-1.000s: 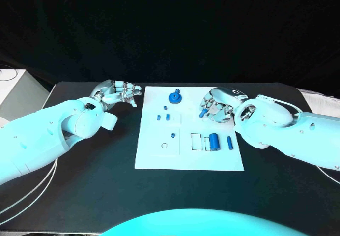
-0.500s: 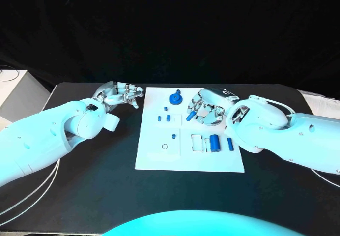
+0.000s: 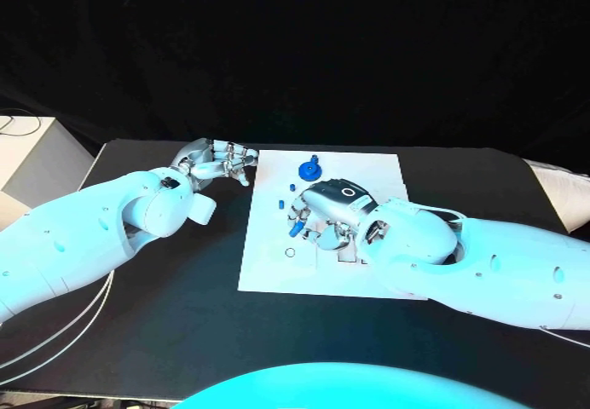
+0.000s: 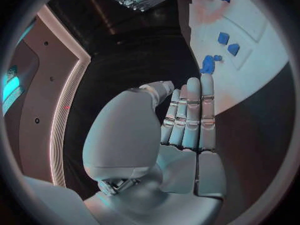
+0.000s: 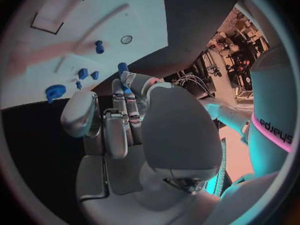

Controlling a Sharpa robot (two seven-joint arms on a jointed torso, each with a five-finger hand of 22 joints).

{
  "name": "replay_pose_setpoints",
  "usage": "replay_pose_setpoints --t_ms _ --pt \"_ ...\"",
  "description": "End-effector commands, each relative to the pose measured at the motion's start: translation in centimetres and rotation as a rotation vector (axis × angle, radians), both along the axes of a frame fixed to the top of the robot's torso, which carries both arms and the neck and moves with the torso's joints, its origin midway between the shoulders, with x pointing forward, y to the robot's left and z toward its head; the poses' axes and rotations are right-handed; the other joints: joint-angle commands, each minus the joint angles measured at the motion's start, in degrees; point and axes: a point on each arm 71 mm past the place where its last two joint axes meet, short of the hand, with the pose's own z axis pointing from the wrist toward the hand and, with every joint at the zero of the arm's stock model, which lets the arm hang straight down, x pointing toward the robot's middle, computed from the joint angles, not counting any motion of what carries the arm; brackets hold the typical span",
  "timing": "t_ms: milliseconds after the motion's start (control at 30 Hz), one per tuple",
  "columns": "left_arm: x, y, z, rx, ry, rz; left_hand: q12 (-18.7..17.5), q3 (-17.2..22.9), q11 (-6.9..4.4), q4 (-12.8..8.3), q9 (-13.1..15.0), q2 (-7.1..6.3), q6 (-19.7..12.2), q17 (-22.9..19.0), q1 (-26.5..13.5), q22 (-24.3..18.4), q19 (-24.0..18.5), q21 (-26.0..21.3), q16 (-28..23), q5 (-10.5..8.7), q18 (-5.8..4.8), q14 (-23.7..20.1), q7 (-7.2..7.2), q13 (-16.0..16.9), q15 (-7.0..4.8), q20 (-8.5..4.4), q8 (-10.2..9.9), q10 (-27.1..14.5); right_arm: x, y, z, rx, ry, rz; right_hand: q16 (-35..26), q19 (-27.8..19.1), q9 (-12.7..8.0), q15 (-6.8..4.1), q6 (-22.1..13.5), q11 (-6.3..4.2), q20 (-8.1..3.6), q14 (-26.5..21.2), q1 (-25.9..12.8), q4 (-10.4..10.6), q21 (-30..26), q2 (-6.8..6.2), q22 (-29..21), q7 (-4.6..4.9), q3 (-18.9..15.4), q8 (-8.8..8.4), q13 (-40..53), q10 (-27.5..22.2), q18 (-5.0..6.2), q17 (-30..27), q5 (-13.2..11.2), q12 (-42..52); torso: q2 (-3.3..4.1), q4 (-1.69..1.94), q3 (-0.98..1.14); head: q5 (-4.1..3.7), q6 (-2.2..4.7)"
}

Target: Assemble the parts on the task board

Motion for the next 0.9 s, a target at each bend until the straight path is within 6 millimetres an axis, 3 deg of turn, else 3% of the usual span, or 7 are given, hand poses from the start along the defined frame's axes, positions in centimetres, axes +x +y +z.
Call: replay_pose_setpoints --t_ms 33,400,900 --pt "0.0 -0.3 0.1 -0.014 -0.004 -0.004 0.27 0.10 0.14 0.01 -0.09 0.13 0.36 -0.05 0.30 -0.10 0.33 -0.17 -0.19 0.18 0.42 0.50 -0.08 -0.06 -0.09 0.10 0.22 -0.45 -0.6 0.9 -0.4 -0.058 -0.098 0.051 0.35 1.59 0.35 -0.45 0.51 -2.99 -0.19 2.98 0.00 -0.13 0.32 0.41 0.04 -0.08 0.33 0.26 -0.04 3.30 -0.47 -0.05 0.34 0.10 0.02 0.04 -0.02 0.17 -0.04" --pt "0.0 -0.3 0.1 -0.015 -0.007 -0.001 0.29 0.11 0.14 -0.01 -0.09 0.16 0.37 -0.05 0.36 -0.09 0.36 -0.16 -0.18 0.18 0.42 0.52 -0.08 -0.06 -0.09 0.09 0.24 -0.46 -1.2 2.2 -2.3 -0.111 -0.115 0.076 0.32 1.59 0.40 -0.44 0.48 -2.98 -0.20 2.97 0.02 -0.23 0.38 0.41 0.10 -0.09 0.43 0.27 -0.01 3.29 -0.49 -0.11 0.19 0.03 0.12 0.10 0.05 0.67 -0.50" --pt "-0.1 -0.2 0.1 -0.013 -0.006 0.001 0.29 0.11 0.14 -0.01 -0.09 0.16 0.37 -0.05 0.36 -0.09 0.36 -0.16 -0.18 0.18 0.42 0.52 -0.08 -0.06 -0.09 0.09 0.24 -0.46 -1.2 2.1 -3.1 -0.171 -0.097 0.074 0.41 1.63 0.45 -0.43 0.47 -2.97 -0.21 3.00 -0.04 -0.29 0.65 0.35 0.31 -0.08 0.46 0.29 0.01 3.29 -0.55 0.05 0.18 -0.03 0.09 -0.02 0.10 0.89 -1.16"
